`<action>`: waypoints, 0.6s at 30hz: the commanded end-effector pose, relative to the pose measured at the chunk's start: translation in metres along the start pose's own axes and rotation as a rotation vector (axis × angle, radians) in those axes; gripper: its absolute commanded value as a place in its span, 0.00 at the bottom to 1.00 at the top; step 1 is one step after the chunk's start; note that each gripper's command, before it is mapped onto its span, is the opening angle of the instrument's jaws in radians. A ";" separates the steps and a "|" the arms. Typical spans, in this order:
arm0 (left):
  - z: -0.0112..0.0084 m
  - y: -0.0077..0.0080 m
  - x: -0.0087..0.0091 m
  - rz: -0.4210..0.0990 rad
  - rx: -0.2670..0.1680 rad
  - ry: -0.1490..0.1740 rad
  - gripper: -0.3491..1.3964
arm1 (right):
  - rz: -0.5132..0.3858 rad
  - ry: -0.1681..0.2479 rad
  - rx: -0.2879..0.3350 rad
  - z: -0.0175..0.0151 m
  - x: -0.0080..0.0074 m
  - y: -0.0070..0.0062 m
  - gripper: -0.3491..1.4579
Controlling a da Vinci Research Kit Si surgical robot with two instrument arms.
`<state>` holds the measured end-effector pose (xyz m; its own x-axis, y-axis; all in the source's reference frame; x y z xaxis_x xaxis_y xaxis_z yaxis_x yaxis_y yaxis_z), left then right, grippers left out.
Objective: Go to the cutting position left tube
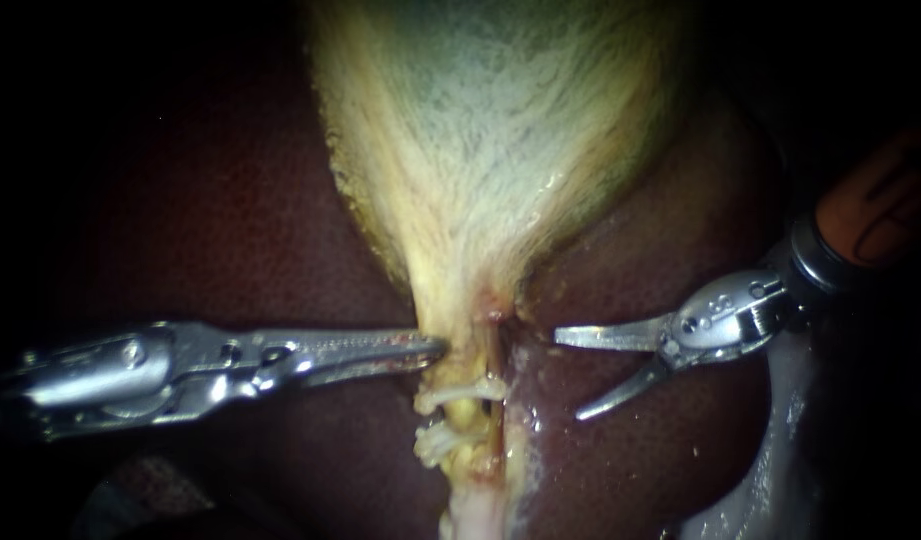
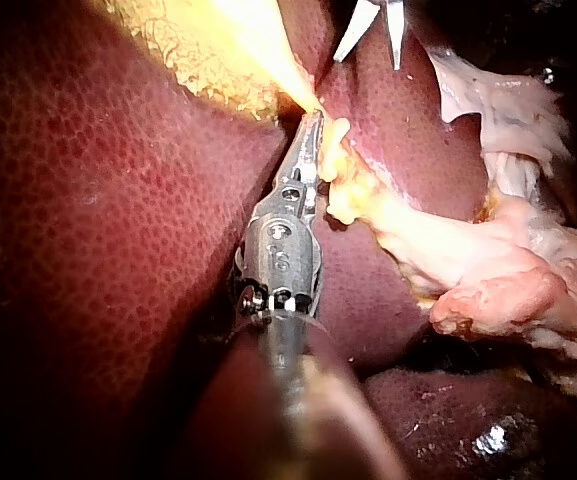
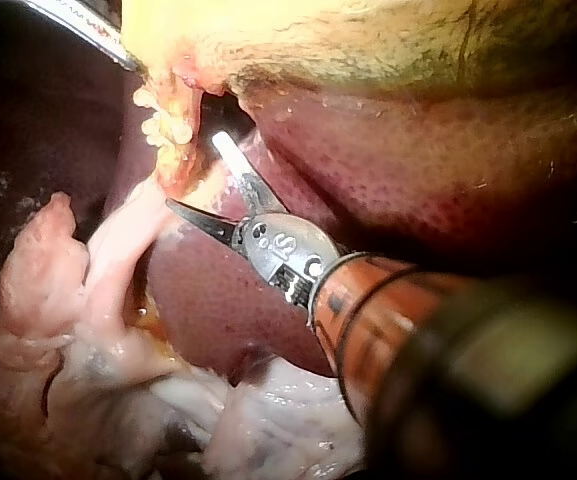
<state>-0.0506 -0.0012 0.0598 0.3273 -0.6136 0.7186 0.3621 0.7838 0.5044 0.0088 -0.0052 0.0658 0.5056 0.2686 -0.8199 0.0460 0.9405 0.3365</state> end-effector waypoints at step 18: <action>-0.0078 0.0024 -0.0020 -0.019 -0.041 -0.006 0.08 | 0.080 0.030 0.166 0.0109 -0.0010 -0.0059 0.98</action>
<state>-0.0435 0.0012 0.0557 0.3155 -0.6272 0.7121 0.4023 0.7680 0.4983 0.0176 -0.0133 0.0699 0.4871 0.3501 -0.8001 0.1506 0.8687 0.4718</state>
